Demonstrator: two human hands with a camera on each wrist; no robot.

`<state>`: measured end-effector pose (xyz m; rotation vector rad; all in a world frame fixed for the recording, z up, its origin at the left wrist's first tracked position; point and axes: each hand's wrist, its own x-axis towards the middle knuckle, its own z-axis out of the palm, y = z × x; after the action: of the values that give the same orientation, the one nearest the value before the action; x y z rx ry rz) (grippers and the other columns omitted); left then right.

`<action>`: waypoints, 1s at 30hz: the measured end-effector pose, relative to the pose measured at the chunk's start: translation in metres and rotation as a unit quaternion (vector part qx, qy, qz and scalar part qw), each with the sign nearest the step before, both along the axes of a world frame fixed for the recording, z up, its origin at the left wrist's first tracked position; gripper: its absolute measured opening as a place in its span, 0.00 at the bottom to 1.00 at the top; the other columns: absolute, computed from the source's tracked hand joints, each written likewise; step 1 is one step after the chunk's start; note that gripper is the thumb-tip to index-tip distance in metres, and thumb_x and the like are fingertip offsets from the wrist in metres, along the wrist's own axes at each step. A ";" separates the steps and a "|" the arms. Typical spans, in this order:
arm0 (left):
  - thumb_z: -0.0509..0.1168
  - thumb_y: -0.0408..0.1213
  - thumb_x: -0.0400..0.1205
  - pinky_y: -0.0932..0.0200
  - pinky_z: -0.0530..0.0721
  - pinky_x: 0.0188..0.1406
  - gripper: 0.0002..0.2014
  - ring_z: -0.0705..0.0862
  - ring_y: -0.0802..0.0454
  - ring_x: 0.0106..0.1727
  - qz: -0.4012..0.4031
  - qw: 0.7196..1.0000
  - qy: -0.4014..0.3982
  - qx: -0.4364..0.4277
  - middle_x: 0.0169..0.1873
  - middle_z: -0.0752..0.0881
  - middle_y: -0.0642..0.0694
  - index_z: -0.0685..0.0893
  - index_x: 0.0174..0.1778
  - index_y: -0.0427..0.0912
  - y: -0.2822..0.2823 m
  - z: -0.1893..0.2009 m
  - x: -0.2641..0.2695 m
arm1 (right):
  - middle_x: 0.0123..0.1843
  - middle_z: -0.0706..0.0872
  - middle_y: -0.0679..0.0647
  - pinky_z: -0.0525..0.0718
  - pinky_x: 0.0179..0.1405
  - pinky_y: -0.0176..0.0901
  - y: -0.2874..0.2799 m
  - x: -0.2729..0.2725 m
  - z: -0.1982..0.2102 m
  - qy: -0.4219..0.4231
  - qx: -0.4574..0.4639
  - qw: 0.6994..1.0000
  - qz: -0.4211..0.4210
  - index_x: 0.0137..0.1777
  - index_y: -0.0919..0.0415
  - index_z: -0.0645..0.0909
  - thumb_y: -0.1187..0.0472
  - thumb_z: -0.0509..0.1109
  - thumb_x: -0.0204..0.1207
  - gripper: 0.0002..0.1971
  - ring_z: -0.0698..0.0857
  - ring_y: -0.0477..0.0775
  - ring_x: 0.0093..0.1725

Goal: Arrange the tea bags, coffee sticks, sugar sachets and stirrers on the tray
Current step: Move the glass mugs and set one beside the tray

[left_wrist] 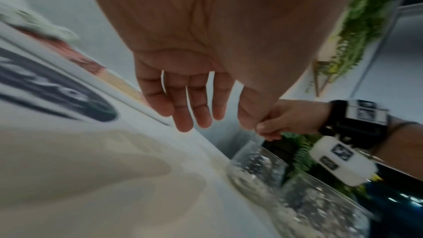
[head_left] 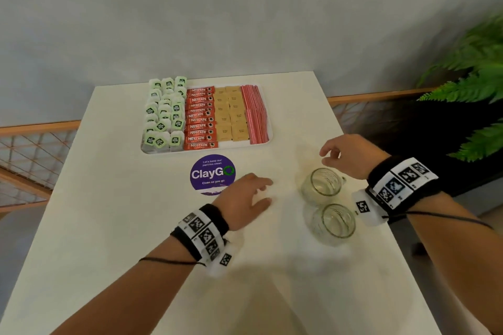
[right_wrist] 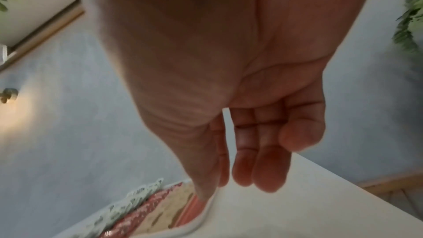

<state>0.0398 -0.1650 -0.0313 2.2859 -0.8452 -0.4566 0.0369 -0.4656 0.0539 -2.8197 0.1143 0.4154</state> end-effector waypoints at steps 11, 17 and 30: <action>0.72 0.47 0.83 0.48 0.83 0.48 0.17 0.84 0.43 0.50 -0.249 0.966 -0.050 0.053 0.54 0.83 0.43 0.86 0.67 0.50 -0.101 0.020 -0.026 | 0.45 0.86 0.42 0.85 0.54 0.44 -0.021 -0.006 -0.031 0.028 -0.004 0.998 0.056 0.56 0.47 0.88 0.49 0.73 0.79 0.08 0.84 0.46 0.48; 0.74 0.53 0.79 0.52 0.82 0.47 0.15 0.82 0.46 0.50 -0.251 0.963 -0.058 0.075 0.53 0.81 0.46 0.88 0.55 0.48 -0.094 0.017 -0.016 | 0.39 0.82 0.38 0.80 0.47 0.41 -0.022 0.004 -0.039 -0.002 0.004 0.998 0.062 0.52 0.47 0.88 0.48 0.73 0.79 0.07 0.82 0.44 0.44; 0.71 0.58 0.79 0.59 0.82 0.55 0.17 0.79 0.61 0.51 -0.138 0.981 -0.050 0.125 0.59 0.79 0.59 0.85 0.61 0.57 -0.020 0.027 0.055 | 0.43 0.85 0.43 0.83 0.48 0.43 0.001 0.059 -0.055 -0.062 0.109 0.991 -0.036 0.52 0.51 0.89 0.49 0.73 0.80 0.08 0.86 0.49 0.46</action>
<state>0.0948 -0.1852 -0.0043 2.4440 -1.2240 -0.6040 0.0956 -0.4644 -0.0011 -2.6082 0.1342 0.2200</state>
